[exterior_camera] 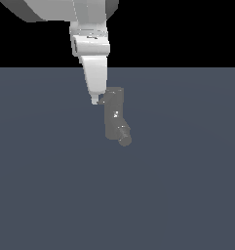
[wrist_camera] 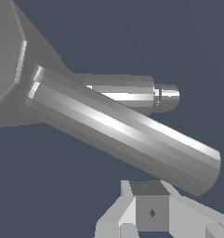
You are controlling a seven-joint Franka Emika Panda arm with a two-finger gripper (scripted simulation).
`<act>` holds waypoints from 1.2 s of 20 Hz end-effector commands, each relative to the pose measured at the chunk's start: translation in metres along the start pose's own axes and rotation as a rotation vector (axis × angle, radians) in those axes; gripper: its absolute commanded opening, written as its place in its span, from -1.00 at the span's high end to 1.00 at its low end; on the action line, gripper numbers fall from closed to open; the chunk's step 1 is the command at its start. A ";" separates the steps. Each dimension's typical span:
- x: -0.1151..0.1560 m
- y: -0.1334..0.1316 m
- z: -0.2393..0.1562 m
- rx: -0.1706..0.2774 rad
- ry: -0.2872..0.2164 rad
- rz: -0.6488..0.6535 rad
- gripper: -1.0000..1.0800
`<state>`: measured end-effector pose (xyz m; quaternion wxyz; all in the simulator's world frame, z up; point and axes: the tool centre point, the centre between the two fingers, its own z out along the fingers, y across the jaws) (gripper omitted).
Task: Turn on the faucet by rotating a designated handle.
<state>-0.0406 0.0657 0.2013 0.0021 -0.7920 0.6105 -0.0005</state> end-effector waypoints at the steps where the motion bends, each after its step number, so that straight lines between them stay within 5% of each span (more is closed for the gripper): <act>1: 0.013 0.010 0.000 -0.003 0.002 0.011 1.00; 9: 0.023 0.023 0.000 -0.002 0.001 0.000 1.00; 24: 0.114 0.025 -0.001 -0.004 0.002 0.008 1.00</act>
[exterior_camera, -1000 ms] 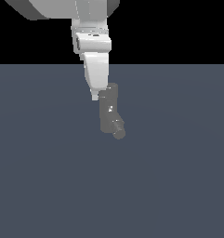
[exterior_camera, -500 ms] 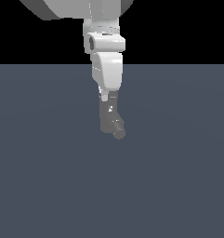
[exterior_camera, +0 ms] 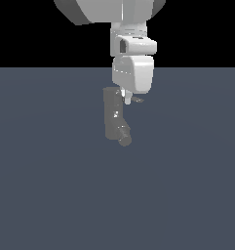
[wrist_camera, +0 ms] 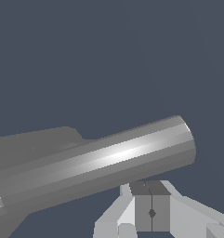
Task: Turn on the faucet by rotating a designated handle.
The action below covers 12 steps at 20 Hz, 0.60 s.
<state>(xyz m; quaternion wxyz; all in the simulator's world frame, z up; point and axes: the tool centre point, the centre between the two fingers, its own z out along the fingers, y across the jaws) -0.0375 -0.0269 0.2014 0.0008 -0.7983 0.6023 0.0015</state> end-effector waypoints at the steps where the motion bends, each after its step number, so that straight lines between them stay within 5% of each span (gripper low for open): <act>1: 0.030 0.005 0.000 0.001 0.003 0.029 1.00; 4: 0.047 0.005 0.000 0.001 0.003 0.030 1.00; 6: 0.025 -0.001 0.000 0.001 -0.001 -0.002 1.00; 12: 0.043 -0.015 0.000 0.001 0.000 0.004 1.00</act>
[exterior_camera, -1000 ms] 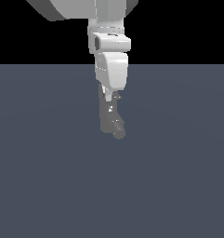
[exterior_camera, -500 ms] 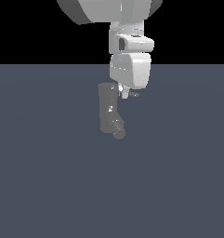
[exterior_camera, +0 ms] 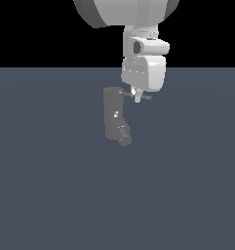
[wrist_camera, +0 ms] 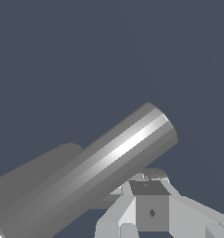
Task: Turn on the faucet by rotating a designated handle.
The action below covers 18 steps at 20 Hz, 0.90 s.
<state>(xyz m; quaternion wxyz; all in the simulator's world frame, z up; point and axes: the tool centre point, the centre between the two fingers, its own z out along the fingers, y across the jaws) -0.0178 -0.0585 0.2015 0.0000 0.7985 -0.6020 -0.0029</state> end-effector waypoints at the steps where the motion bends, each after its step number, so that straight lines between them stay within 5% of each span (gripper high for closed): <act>1: 0.010 -0.007 0.000 0.004 0.002 0.005 1.00; 18: 0.058 -0.042 0.000 0.004 0.004 0.022 1.00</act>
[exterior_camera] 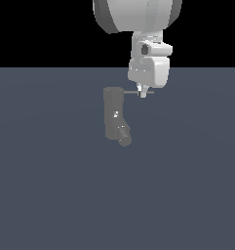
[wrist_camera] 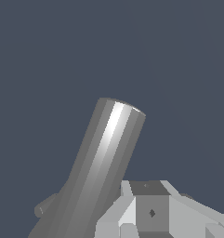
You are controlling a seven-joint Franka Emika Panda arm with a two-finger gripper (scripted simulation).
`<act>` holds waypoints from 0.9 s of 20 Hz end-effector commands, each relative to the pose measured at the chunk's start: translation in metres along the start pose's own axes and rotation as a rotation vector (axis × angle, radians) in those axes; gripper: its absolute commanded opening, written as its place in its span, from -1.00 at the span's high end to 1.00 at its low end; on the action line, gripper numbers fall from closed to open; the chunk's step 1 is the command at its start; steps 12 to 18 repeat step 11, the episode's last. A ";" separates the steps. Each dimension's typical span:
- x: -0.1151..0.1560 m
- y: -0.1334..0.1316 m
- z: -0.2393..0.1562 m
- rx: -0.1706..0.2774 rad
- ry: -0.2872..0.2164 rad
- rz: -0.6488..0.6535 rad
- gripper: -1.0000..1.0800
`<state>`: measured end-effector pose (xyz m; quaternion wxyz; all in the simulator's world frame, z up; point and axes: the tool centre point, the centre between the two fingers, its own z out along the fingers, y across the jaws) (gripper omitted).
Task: Turn on the faucet by rotating a designated handle.
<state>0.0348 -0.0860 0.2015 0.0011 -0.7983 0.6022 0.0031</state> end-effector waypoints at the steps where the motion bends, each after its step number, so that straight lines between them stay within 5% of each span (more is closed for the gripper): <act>1: 0.019 -0.001 0.000 0.002 0.005 0.022 1.00; 18: 0.043 -0.018 -0.001 0.002 0.006 0.030 1.00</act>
